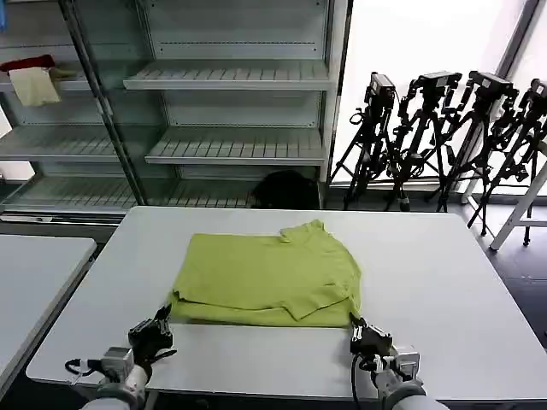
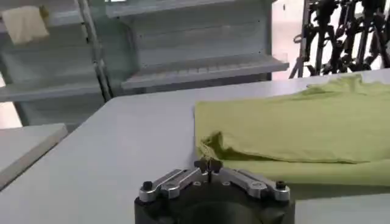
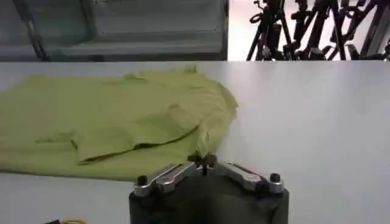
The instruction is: Fold and organize the clothes.
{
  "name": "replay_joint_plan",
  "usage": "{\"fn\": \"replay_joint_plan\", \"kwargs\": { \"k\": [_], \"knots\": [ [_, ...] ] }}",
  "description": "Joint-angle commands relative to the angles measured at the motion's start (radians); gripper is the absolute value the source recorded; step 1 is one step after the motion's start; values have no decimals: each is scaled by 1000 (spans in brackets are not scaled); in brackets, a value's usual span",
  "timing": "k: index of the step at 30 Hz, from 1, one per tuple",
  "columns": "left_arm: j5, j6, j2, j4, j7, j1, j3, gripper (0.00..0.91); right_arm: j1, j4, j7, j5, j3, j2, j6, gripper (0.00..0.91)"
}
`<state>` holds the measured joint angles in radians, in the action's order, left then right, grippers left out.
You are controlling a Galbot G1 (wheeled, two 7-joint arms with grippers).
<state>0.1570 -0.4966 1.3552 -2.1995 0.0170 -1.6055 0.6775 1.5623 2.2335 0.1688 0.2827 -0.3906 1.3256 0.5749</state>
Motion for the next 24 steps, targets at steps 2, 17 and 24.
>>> {"fn": "replay_joint_plan", "kwargs": {
  "k": [2,17,24],
  "knots": [
    [90,-23,0,-141,-29,-218,114,0,101,83,49,9,26,-2,5,0],
    [41,-3,6,-104,-29,-221,101,907,150,118,62,-57,76,26,2,907],
    [-9,-9,20,-131,-36,-187,97,907,132,128,76,-65,87,37,2,907]
  ]
}}
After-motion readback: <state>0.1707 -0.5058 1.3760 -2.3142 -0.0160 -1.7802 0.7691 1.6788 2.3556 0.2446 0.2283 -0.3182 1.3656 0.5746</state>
